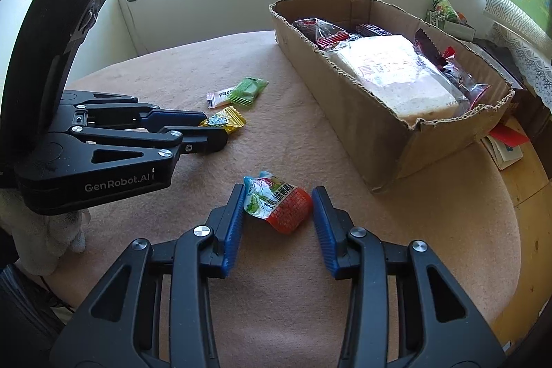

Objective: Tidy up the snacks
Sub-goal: 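Grasp the red-and-clear candy bag with the right gripper while the left gripper grasps the yellow candy, then carry the red candy bag and yellow candy over the cardboard box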

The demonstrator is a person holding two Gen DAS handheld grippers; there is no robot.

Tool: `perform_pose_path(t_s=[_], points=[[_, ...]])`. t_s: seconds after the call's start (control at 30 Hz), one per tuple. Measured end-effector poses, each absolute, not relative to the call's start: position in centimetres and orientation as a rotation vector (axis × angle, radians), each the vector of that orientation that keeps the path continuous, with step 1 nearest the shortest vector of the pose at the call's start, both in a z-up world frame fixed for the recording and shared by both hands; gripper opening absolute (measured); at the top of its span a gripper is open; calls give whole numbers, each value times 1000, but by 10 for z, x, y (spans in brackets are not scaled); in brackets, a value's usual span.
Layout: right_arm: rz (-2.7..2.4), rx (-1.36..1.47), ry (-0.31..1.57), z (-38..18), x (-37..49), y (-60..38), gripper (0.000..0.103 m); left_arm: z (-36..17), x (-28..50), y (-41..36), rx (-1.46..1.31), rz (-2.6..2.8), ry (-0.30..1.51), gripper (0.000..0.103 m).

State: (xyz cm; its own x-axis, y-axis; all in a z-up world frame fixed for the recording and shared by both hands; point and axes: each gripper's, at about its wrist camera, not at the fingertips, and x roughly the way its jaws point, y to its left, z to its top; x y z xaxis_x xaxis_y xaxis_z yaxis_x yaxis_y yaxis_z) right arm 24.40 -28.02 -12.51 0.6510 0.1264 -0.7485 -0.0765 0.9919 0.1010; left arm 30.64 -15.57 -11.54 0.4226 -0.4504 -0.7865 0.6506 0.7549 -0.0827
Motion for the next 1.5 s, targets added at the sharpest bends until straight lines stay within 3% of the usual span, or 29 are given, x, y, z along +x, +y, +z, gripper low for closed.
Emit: perform_pose_path(t_s=[0.43,0.93,1.5], points=[[133,54,758,-82,234,-288,40,-71,295,-146,215,-677,777,24],[40,30,667,-37,267,-344,40,-42,316,-191,164,-686,710,24],[-15,77,687,-46,322,-398,40,-47,359,-241,137,-676,714,24]])
